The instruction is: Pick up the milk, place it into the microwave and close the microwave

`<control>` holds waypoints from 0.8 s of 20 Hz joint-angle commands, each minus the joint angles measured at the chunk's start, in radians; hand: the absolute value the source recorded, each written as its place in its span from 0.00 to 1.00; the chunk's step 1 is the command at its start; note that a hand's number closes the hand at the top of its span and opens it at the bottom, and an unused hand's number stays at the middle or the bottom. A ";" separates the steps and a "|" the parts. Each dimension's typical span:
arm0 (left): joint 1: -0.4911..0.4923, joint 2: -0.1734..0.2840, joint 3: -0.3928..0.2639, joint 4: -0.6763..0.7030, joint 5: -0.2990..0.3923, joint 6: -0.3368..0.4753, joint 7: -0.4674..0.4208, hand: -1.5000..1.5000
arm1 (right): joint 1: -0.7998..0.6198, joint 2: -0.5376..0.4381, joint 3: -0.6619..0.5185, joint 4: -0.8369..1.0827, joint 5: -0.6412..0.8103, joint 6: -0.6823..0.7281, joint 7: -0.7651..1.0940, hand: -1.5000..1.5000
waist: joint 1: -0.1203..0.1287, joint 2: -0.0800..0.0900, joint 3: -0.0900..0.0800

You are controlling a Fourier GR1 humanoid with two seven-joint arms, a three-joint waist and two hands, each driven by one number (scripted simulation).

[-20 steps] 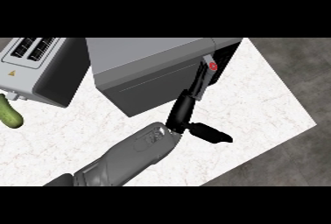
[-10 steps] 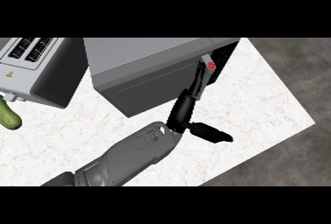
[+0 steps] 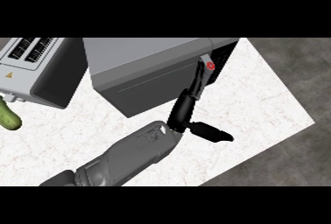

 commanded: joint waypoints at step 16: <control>-0.164 0.044 -0.074 0.299 -0.027 0.104 0.146 0.00 | -0.002 -0.029 -0.020 -0.014 -0.060 -0.018 0.041 0.00 | 0.047 -0.013 0.013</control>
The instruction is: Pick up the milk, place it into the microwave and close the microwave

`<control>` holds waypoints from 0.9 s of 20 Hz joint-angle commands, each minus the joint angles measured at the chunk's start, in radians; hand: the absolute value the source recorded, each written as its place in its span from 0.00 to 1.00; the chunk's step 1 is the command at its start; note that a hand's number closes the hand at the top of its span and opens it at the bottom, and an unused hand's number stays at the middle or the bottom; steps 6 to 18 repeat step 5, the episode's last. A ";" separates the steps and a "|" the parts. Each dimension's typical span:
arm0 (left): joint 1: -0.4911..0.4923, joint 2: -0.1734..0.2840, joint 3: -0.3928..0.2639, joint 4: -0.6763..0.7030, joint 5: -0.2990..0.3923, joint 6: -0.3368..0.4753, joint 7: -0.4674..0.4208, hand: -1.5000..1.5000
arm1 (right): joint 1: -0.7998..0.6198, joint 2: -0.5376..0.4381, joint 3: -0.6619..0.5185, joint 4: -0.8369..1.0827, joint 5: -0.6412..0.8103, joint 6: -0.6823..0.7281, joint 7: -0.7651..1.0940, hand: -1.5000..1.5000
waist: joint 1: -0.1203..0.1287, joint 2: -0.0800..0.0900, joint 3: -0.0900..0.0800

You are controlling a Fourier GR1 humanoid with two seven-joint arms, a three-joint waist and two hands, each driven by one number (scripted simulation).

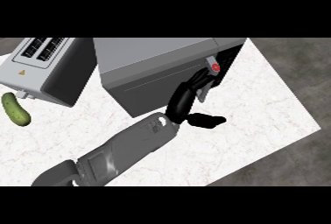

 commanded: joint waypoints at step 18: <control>-0.096 0.011 -0.003 0.197 -0.001 0.073 0.165 0.00 | 0.009 -0.010 -0.030 -0.018 -0.018 -0.021 0.010 0.00 | 0.035 0.004 -0.002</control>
